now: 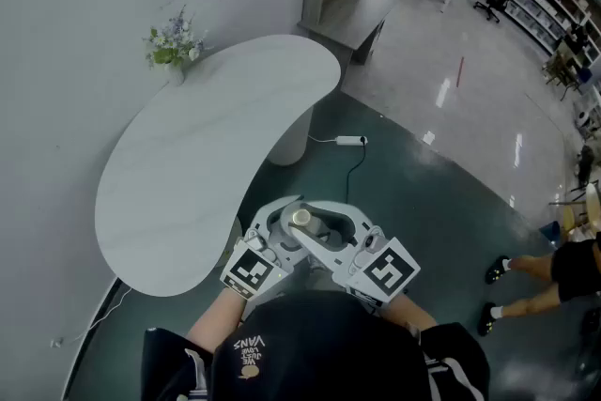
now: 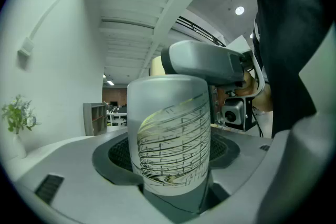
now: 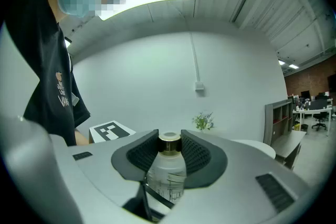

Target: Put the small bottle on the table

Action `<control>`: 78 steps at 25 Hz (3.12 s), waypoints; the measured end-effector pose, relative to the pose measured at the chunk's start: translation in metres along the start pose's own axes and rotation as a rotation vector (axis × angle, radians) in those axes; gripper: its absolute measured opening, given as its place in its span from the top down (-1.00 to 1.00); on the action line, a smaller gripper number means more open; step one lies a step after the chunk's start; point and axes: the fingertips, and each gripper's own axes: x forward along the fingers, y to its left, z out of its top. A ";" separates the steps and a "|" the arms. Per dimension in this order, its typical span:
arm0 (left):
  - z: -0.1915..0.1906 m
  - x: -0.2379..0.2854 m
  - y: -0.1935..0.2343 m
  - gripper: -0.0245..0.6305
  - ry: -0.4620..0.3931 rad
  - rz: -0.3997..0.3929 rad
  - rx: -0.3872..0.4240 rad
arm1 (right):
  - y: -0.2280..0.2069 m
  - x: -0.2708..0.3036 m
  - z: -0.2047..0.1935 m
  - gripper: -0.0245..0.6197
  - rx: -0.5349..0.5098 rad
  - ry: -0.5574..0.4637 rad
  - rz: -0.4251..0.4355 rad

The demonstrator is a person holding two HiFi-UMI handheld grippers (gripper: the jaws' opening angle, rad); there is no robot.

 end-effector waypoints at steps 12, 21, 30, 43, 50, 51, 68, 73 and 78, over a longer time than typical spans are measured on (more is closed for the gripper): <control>0.003 0.096 0.067 -0.20 0.006 0.019 -0.007 | -0.119 0.005 0.000 0.45 0.042 -0.011 0.051; -0.001 0.180 0.127 -0.20 0.009 0.098 -0.026 | -0.219 0.012 -0.005 0.45 0.036 0.003 0.138; -0.009 0.217 0.186 -0.20 0.024 0.117 -0.045 | -0.282 0.043 -0.007 0.46 0.061 0.014 0.156; 0.001 0.236 0.293 -0.20 0.007 0.035 -0.039 | -0.357 0.127 0.017 0.46 0.062 -0.002 0.072; -0.010 0.230 0.333 -0.20 0.002 0.011 -0.023 | -0.372 0.165 0.010 0.46 0.063 0.007 0.038; -0.012 0.230 0.337 -0.20 0.002 0.011 -0.023 | -0.375 0.169 0.009 0.46 0.064 0.009 0.037; -0.039 0.290 0.443 -0.20 -0.018 0.149 -0.039 | -0.474 0.229 -0.011 0.46 0.013 0.059 0.159; -0.050 0.313 0.479 -0.20 -0.011 0.211 -0.044 | -0.510 0.248 -0.019 0.46 0.003 0.075 0.210; -0.070 0.327 0.511 -0.20 0.013 0.270 -0.062 | -0.537 0.269 -0.035 0.46 0.009 0.099 0.259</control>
